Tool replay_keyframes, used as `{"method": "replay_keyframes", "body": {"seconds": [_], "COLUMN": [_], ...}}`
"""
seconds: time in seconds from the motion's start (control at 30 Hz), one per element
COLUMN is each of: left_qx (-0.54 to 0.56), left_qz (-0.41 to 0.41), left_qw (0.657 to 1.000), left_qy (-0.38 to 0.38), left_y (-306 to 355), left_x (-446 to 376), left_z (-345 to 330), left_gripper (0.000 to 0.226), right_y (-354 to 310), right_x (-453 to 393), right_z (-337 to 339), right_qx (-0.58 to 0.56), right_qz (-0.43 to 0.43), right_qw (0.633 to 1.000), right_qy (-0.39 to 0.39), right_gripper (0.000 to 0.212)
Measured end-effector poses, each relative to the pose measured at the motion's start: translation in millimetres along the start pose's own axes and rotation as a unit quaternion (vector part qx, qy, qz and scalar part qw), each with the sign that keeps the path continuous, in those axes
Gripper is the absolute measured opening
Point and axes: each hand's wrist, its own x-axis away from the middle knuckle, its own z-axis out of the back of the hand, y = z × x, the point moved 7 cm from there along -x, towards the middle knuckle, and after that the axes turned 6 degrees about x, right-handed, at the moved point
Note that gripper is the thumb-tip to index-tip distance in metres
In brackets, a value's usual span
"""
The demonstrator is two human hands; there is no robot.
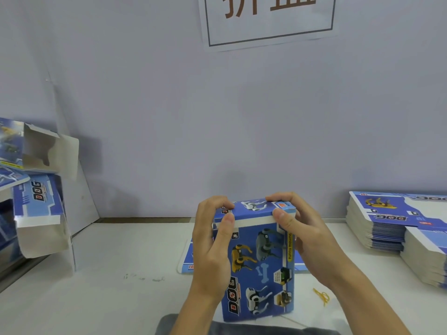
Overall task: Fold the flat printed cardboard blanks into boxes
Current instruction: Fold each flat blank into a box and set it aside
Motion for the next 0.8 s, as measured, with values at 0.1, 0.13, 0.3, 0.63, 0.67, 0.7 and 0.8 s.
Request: {"method": "replay_keyframes", "body": {"seconds": [0.1,0.13,0.3,0.63,0.67,0.7,0.8], "left_qx": [-0.013,-0.019,-0.043,-0.017,-0.016,-0.016,-0.020], "left_qz": [-0.006,-0.009,-0.021,-0.018,-0.018,-0.018,-0.022], "left_qw": [1.000,1.000,0.999,0.999,0.999,1.000,0.999], "left_qy": [-0.002,0.000,0.016,0.025,0.022,0.019,0.016], "left_y": [2.2,3.5,4.4,5.4,5.5,5.5,3.7], "left_x": [0.0,-0.3,-0.1,0.2,0.4,0.6,1.9], "left_z": [-1.5,-1.7,0.6,-1.4,-1.6,-1.9,-0.1], "left_gripper": [0.034,0.037,0.022,0.022,0.022,0.022,0.018], "right_y": [2.5,3.5,4.7,2.5,3.2,3.5,5.4], "right_x": [-0.5,-1.0,-1.6,0.0,-0.3,-0.5,-0.6], "right_z": [3.5,3.9,2.2,0.2,0.6,0.9,2.3], "right_qx": [-0.005,-0.004,0.005,-0.003,-0.005,-0.007,-0.018], "right_qz": [-0.007,-0.010,-0.010,-0.013,-0.014,-0.016,-0.026], "right_qw": [1.000,1.000,1.000,1.000,1.000,1.000,0.999], "right_qy": [0.000,0.001,0.005,0.005,0.004,0.004,0.001], "right_gripper": [0.031,0.033,0.036,0.030,0.027,0.023,0.020]}}
